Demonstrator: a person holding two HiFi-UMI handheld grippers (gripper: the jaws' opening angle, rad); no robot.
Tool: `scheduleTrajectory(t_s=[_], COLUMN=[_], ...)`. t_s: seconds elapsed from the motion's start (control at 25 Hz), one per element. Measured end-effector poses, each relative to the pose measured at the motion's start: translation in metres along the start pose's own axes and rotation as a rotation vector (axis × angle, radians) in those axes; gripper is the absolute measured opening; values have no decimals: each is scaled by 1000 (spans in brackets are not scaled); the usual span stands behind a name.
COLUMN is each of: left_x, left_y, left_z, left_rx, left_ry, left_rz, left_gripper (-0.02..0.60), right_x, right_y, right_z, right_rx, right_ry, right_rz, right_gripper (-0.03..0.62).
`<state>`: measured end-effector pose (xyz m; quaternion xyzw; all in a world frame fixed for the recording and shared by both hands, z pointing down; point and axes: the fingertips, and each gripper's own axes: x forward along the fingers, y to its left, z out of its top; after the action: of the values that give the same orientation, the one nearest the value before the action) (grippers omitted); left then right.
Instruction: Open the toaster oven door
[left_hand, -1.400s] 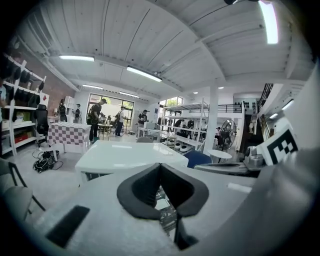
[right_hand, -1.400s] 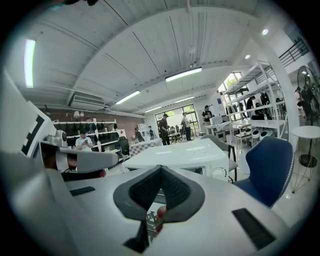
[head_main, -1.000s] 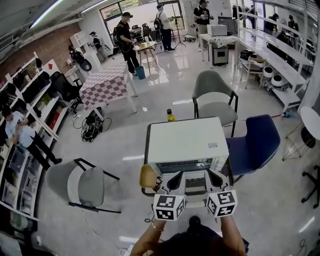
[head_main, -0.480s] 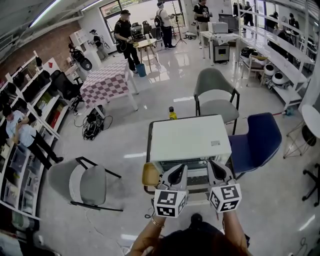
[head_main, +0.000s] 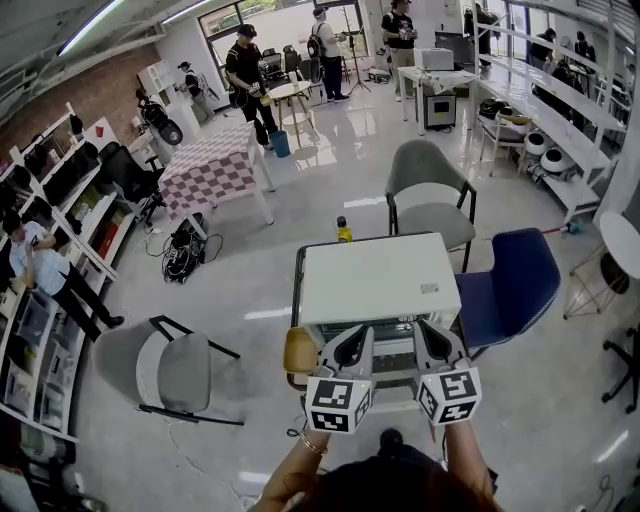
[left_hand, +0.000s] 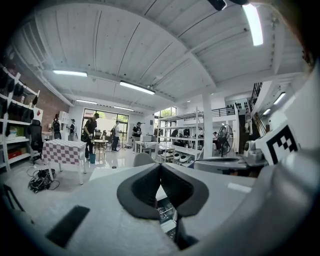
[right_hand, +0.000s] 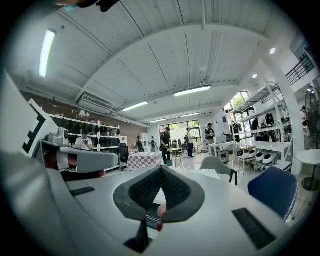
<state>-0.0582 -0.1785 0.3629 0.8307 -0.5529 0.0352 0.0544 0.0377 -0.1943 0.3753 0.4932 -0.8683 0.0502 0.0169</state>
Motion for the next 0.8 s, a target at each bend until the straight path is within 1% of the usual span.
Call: scheduleTrajectory(t_s=[0.28, 0.8], left_x=[-4, -3], left_y=[-4, -6], left_z=[0, 2], left_rx=[4, -1], left_ry=[0, -5], left_rz=[-11, -29], left_gripper=[14, 14], right_x=[-5, -6], right_y=[-2, 5], right_z=[6, 9], right_rx=[-8, -22], right_ry=[-12, -13], right_rz=[-12, -9], right_gripper=[0, 0])
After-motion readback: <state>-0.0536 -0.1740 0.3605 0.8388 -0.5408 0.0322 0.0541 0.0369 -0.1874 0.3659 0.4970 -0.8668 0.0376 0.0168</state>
